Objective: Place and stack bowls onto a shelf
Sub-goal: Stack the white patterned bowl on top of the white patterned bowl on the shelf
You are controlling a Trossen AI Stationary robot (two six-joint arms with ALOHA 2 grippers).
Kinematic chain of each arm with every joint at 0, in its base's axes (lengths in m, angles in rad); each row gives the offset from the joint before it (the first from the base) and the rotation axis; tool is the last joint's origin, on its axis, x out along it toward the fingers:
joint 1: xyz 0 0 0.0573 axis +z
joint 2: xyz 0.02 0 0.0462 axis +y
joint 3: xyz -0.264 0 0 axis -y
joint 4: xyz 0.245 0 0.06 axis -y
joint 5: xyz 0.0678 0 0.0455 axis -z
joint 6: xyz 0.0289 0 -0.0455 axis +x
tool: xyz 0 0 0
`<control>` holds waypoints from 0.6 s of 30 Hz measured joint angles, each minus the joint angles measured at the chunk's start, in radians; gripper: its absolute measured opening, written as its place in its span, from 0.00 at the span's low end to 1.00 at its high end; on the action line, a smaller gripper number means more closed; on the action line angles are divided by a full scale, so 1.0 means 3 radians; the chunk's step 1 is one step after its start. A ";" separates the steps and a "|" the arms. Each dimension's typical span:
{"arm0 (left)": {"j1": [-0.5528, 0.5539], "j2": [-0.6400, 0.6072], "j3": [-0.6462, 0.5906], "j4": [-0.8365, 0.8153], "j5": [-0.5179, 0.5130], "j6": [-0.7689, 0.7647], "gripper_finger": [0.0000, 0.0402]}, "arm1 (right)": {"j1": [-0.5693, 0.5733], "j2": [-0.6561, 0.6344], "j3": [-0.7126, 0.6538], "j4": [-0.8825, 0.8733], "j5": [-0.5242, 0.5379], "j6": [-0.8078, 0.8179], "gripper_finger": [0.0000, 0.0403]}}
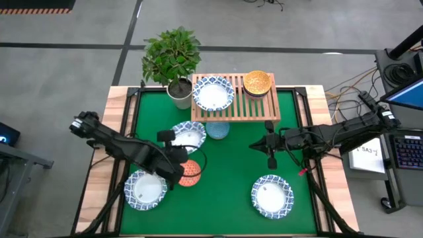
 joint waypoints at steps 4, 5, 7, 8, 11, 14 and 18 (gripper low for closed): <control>0.0015 0.0000 0.0280 0.0302 -0.0340 0.0537 0.00 | 0.0001 0.0000 0.0000 0.0005 -0.0031 -0.0034 0.02; 0.0028 0.0000 0.0327 0.0429 -0.0403 0.0709 0.00 | 0.0001 0.0000 0.0000 0.0004 -0.0031 -0.0025 0.02; 0.0089 0.0000 0.0387 0.0720 -0.0474 0.1099 0.00 | 0.0001 0.0000 0.0000 0.0001 -0.0048 -0.0004 0.02; 0.0137 0.0000 0.0404 0.0863 -0.0493 0.1288 0.00 | 0.0001 0.0000 0.0000 -0.0001 -0.0049 0.0011 0.02; 0.0346 0.0001 0.0422 0.1157 -0.0506 0.1806 0.00 | 0.0001 0.0000 0.0000 -0.0010 -0.0099 0.0058 0.02; 0.0621 0.0001 0.0426 0.1222 -0.0513 0.2193 0.00 | 0.0001 0.0000 0.0000 -0.0010 -0.0205 0.0097 0.02; 0.1006 0.0001 0.0426 0.1239 -0.0513 0.2531 0.00 | 0.0001 0.0000 -0.0001 -0.0010 -0.0218 0.0107 0.02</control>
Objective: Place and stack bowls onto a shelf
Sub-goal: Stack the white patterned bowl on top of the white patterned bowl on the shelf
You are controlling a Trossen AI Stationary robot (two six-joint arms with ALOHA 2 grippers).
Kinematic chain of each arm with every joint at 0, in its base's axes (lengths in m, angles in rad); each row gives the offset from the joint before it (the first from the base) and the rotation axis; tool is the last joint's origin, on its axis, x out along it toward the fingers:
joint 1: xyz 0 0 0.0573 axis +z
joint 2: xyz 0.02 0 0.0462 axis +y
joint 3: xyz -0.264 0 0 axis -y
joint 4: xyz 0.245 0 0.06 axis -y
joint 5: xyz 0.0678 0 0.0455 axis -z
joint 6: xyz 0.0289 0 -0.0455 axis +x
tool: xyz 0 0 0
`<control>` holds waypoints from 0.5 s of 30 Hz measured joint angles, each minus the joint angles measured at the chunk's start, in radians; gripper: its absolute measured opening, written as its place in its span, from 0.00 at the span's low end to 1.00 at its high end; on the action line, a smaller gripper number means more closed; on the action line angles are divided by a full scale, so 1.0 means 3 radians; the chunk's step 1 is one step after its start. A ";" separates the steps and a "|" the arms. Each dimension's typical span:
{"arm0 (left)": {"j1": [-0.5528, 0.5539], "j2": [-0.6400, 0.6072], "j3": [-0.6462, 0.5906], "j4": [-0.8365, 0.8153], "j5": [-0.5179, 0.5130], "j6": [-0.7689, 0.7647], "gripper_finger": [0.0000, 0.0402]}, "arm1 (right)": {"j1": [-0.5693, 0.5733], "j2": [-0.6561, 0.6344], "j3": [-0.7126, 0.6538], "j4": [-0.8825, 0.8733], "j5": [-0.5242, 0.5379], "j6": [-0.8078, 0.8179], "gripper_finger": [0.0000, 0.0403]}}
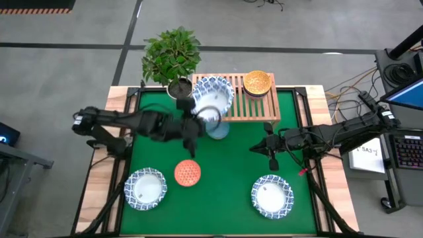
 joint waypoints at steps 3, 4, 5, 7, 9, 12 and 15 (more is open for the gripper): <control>0.0245 0.0016 0.0000 0.0114 0.0010 0.0196 0.00 | 0.0000 0.0000 0.0000 0.0000 0.0000 -0.0002 0.02; 0.0310 0.0020 0.0000 0.0148 0.0024 0.0250 0.00 | 0.0000 0.0000 0.0000 0.0000 0.0000 -0.0001 0.02; 0.0370 0.0022 0.0000 0.0187 0.0027 0.0296 0.00 | 0.0000 0.0000 -0.0001 0.0000 0.0000 -0.0002 0.02; 0.0479 0.0023 0.0000 0.0273 0.0058 0.0383 0.00 | 0.0000 0.0000 -0.0001 -0.0001 0.0000 -0.0001 0.02; 0.0570 0.0022 0.0000 0.0327 0.0184 0.0432 0.00 | 0.0000 0.0000 -0.0001 -0.0001 0.0000 -0.0002 0.02; 0.0685 0.0022 0.0000 0.0406 0.0328 0.0437 0.00 | 0.0000 0.0001 -0.0001 -0.0003 0.0000 -0.0034 0.02; 0.0763 0.0022 0.0000 0.0455 0.0452 0.0431 0.00 | 0.0000 0.0001 -0.0003 -0.0003 0.0001 -0.0086 0.02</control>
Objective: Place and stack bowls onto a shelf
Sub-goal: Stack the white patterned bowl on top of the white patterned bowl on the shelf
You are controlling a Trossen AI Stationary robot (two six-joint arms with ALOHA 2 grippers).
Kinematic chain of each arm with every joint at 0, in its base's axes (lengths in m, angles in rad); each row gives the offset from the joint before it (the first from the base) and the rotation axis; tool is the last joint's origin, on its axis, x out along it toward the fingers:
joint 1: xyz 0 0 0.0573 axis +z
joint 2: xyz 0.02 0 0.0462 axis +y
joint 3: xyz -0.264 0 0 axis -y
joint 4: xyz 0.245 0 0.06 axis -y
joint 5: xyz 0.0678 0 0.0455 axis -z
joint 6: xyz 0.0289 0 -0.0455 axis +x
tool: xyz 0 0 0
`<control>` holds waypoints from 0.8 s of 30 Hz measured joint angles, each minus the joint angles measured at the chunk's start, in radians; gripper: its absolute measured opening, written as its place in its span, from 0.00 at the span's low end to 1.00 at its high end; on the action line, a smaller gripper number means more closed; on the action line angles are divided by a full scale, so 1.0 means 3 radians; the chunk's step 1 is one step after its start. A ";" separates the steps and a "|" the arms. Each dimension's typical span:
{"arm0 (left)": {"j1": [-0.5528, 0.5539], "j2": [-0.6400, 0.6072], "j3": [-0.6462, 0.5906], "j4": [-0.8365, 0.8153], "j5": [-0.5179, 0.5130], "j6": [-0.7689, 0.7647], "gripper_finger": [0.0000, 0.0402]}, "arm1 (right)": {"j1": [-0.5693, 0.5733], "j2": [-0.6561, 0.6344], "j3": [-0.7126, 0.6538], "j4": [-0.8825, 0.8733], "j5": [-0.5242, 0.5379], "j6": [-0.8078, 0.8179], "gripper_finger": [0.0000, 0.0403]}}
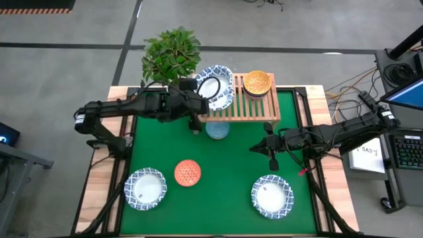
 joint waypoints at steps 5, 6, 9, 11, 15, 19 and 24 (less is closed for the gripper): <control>0.0042 0.0000 -0.0001 0.0001 0.0017 -0.0101 0.00 | 0.0000 0.0000 0.0000 0.0001 0.0001 -0.0058 0.02; 0.0043 0.0000 -0.0001 0.0000 0.0017 -0.0121 0.01 | 0.0000 0.0000 0.0000 0.0001 0.0001 -0.0066 0.02; 0.0043 0.0002 -0.0002 0.0002 0.0020 -0.0162 0.03 | -0.0001 0.0000 0.0000 0.0001 0.0010 -0.0114 0.02; 0.0045 0.0014 -0.0002 0.0013 0.0020 -0.0169 0.03 | -0.0001 0.0000 0.0000 0.0002 0.0019 -0.0127 0.02; 0.0051 0.0053 -0.0006 0.0037 0.0019 -0.0169 0.04 | -0.0001 0.0000 0.0000 0.0004 0.0025 -0.0139 0.02; 0.0051 0.0107 -0.0010 0.0072 0.0020 -0.0169 0.04 | -0.0001 0.0000 -0.0001 0.0005 0.0026 -0.0143 0.02; 0.0058 0.0208 -0.0010 0.0079 -0.0004 -0.0142 0.04 | -0.0001 0.0000 -0.0003 0.0031 0.0026 -0.0153 0.02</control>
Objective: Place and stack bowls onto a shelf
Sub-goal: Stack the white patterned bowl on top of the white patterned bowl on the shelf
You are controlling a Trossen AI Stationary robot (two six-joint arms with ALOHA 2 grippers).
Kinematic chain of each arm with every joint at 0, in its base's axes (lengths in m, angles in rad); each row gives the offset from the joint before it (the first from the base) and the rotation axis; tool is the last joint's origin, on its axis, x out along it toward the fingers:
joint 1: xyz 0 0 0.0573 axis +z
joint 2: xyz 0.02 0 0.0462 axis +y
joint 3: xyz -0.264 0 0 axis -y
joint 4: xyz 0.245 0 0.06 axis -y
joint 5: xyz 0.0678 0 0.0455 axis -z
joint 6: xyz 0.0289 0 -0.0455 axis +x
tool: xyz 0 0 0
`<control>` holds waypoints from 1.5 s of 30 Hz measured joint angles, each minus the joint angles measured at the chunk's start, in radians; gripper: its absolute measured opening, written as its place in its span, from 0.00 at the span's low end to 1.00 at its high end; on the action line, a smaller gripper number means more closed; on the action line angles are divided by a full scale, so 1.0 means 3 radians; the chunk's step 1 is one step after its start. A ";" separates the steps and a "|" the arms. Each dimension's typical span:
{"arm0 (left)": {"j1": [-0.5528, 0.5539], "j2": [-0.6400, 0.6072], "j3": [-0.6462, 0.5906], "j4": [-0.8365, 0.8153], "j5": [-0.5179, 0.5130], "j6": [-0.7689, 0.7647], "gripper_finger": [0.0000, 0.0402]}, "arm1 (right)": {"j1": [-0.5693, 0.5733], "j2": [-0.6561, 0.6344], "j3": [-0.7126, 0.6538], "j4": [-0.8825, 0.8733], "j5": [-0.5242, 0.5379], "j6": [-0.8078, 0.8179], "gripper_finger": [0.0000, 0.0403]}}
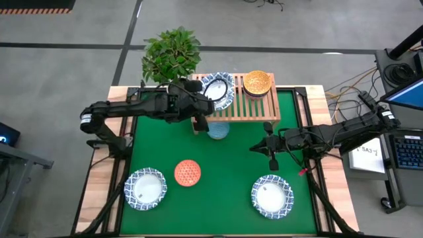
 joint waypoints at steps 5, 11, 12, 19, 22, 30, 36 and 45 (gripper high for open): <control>0.0009 0.0077 0.0000 0.0001 -0.0011 0.0059 0.04 | 0.0000 0.0000 0.0000 -0.0001 0.0000 -0.0004 0.02; 0.0015 0.0095 0.0000 0.0000 -0.0018 0.0059 0.10 | 0.0000 0.0000 0.0000 -0.0001 0.0000 -0.0030 0.02; 0.0015 0.0095 0.0000 0.0000 -0.0019 0.0059 0.11 | 0.0000 0.0000 0.0000 -0.0001 0.0000 -0.0030 0.02; 0.0014 0.0094 0.0000 -0.0002 -0.0019 0.0059 0.24 | 0.0000 0.0000 0.0000 -0.0001 0.0000 -0.0027 0.02; 0.0000 0.0073 0.0006 -0.0020 -0.0019 0.0059 0.29 | 0.0000 0.0000 0.0000 -0.0001 0.0000 -0.0025 0.02; -0.0006 0.0068 0.0377 -0.0482 -0.0006 -0.0140 0.42 | 0.0000 0.0000 0.0000 -0.0002 0.0000 -0.0026 0.02; -0.0014 0.0059 0.0687 -0.0698 0.0190 -0.0262 0.47 | 0.0000 0.0000 0.0000 -0.0002 0.0000 -0.0026 0.02; -0.0024 0.0056 0.0636 -0.0233 0.0966 -0.0474 0.35 | 0.0000 0.0000 0.0000 -0.0002 0.0000 -0.0026 0.02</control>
